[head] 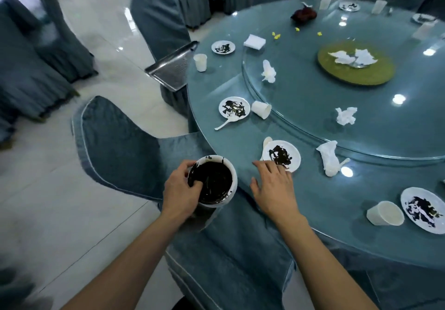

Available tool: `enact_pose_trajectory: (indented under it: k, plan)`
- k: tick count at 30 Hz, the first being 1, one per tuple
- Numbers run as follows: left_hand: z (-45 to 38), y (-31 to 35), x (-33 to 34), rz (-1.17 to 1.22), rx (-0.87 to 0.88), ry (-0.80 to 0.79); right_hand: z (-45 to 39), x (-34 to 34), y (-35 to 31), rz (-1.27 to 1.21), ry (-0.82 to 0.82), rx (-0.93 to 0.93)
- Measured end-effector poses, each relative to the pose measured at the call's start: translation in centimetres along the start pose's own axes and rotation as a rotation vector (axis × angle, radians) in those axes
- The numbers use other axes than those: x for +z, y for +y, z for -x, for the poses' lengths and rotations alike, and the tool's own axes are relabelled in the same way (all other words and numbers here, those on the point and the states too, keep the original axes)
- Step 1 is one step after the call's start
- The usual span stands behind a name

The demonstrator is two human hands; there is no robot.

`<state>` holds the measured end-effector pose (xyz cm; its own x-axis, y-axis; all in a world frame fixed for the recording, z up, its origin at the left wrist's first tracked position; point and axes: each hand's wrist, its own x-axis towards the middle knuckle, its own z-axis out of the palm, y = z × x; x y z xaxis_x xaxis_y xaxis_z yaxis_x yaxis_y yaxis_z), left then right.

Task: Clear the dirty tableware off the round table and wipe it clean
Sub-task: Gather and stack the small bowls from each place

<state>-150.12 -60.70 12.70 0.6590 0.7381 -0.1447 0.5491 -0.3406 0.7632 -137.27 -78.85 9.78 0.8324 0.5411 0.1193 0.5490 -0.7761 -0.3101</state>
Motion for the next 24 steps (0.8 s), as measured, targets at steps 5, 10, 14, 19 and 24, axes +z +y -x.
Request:
enact_pose_trajectory:
  k: [5,10,14,19,24]
  plan:
    - [-0.6,-2.0,-5.7,0.080,-0.036,0.090,-1.5,0.7,-5.4,0.001,-0.009,-0.078]
    - [-2.8,-5.5,-12.3,0.103,-0.052,0.130,-3.5,2.5,-12.7,-0.005,-0.023,-0.135]
    - [-5.8,-9.1,-18.7,0.082,-0.060,0.158,-5.2,4.7,-20.7,-0.034,-0.019,-0.164]
    - [-9.6,-14.4,-27.5,0.090,-0.030,0.167,-6.7,8.4,-31.3,-0.070,-0.046,-0.184]
    - [-13.3,-18.5,-34.7,0.074,0.002,0.200,-9.2,11.0,-39.8,-0.091,-0.077,-0.193]
